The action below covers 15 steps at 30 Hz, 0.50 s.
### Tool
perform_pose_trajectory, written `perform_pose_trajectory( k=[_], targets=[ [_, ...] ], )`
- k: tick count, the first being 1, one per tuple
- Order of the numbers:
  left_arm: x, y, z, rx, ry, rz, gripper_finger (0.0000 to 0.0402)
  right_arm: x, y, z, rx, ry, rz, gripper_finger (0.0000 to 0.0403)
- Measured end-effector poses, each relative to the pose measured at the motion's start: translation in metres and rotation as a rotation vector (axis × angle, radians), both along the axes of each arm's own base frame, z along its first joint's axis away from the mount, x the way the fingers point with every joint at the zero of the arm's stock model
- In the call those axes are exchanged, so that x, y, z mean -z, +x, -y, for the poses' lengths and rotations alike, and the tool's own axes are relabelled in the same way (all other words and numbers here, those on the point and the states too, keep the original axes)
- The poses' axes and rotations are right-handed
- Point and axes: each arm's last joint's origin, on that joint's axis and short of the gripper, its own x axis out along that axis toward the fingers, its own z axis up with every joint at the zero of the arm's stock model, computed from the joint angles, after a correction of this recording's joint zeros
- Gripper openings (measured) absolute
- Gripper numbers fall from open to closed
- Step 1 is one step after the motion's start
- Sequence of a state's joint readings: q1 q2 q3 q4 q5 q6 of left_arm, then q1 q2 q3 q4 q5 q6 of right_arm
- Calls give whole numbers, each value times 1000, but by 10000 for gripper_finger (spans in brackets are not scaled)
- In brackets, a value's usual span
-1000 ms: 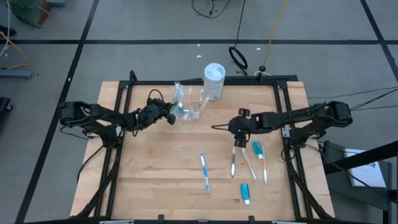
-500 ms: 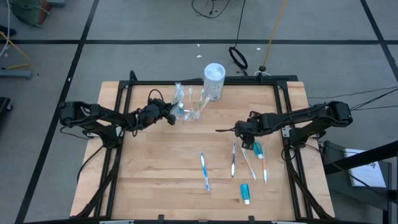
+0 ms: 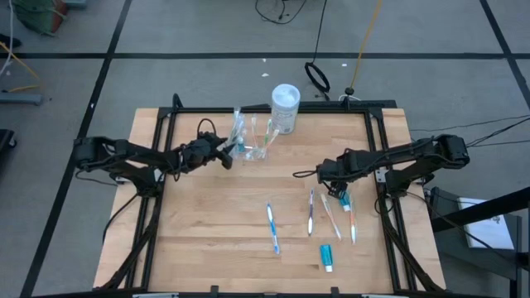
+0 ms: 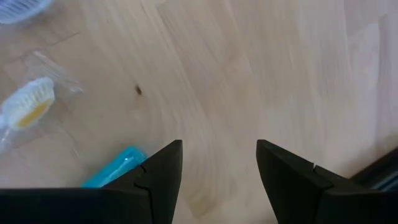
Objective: Pick & Place toothbrushing station
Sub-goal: Put the green toothbrush into the transparent organizer
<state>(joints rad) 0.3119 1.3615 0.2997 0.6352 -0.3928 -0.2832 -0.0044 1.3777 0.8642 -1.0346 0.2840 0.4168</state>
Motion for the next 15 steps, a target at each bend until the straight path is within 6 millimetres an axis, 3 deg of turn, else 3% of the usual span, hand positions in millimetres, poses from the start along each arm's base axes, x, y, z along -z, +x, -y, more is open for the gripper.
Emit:
perform_pose_trajectory(
  k=[15],
  targets=[
    [-29,-4,-7,-100,84,194,164,0,2,0,9,-2,23,196]
  ],
)
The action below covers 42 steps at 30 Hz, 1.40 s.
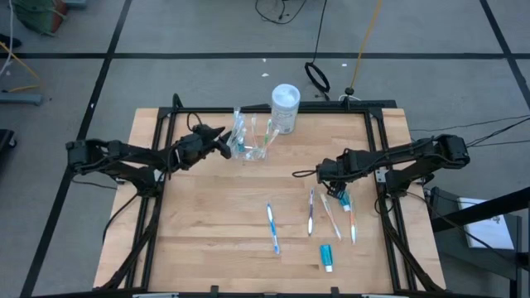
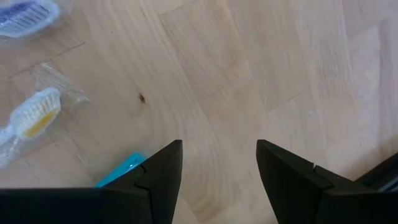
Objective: Pick & Place toothbrushing station
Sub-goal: Put the green toothbrush into the transparent organizer
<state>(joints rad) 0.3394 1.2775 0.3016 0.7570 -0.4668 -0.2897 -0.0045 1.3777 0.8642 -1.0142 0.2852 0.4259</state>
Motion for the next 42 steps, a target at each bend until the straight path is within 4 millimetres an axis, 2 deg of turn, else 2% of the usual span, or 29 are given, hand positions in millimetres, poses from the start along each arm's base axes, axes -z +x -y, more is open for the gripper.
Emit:
perform_pose_trajectory(
  k=[7,11,16,24,35,42],
  targets=[
    [-3,0,-18,-57,46,14,145,0,3,0,-10,-1,32,196],
    [-20,6,-30,28,57,79,136,0,6,0,-57,-1,47,196],
    [-31,12,-38,45,68,70,133,0,9,0,-94,-1,73,196],
    [-19,8,-41,26,-16,-37,133,0,10,0,-94,-1,78,196],
    [-11,12,-40,113,-70,-50,133,0,11,0,-94,-1,84,196],
    [2,14,-44,61,-85,-101,119,0,11,0,-95,0,87,196]
  ],
)
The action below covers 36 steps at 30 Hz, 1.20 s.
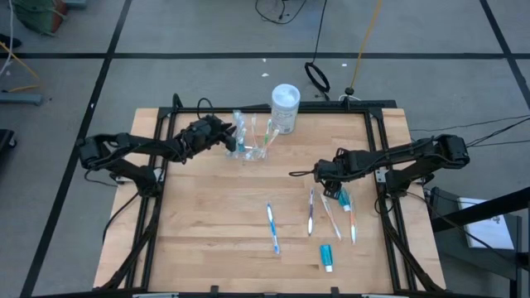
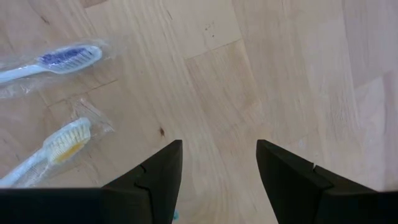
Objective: Pick & Place toothbrushing station
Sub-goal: Put the green toothbrush into the transparent organizer
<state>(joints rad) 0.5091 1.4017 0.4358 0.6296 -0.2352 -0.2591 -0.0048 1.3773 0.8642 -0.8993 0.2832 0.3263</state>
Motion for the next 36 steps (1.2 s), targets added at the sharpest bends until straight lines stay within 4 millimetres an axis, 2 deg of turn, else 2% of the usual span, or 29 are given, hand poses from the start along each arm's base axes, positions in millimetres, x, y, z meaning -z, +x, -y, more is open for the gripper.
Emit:
perform_pose_trajectory(
  k=[7,9,13,16,25,36],
  targets=[
    [-5,3,7,67,-22,45,19,0,0,0,-9,-1,-3,196],
    [-6,3,9,78,-24,49,10,0,0,0,-9,-1,-3,196],
    [-10,2,12,70,-20,53,35,0,0,0,-9,0,-2,196],
    [-4,0,12,52,-50,-5,47,0,0,0,1,0,2,196],
    [4,-2,18,53,-69,-118,9,-1,7,0,-9,-2,72,196],
    [3,1,23,125,30,-180,109,-3,19,0,-48,-9,187,196]
  ],
)
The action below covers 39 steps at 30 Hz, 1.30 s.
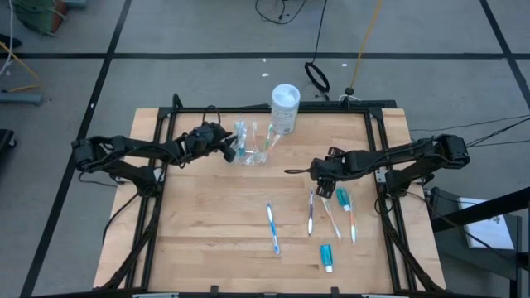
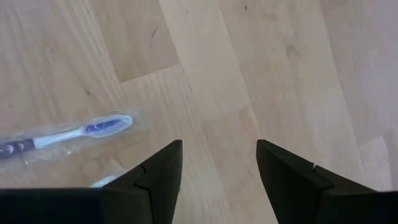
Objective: Pick & Place toothbrushing station
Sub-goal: Put the green toothbrush into the transparent organizer, then put the blue mouthwash into the transparent organizer
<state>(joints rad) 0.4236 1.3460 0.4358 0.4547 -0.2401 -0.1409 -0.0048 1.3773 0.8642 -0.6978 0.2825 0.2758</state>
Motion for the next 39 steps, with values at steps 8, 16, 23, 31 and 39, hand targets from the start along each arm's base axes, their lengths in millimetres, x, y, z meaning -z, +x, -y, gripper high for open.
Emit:
perform_pose_trajectory(
  k=[8,16,23,31,39],
  targets=[
    [-16,-12,6,0,81,-63,170,4,-11,-7,93,166,-94,196],
    [-58,-34,18,-3,168,90,184,14,-23,-22,160,181,-157,196],
    [-84,-44,37,130,223,239,184,14,-38,-36,328,193,-247,196],
    [-89,-47,43,159,259,251,184,14,-48,-55,561,184,-232,196],
    [-89,-47,43,158,256,243,184,15,-56,-86,658,236,-193,196]
  ],
)
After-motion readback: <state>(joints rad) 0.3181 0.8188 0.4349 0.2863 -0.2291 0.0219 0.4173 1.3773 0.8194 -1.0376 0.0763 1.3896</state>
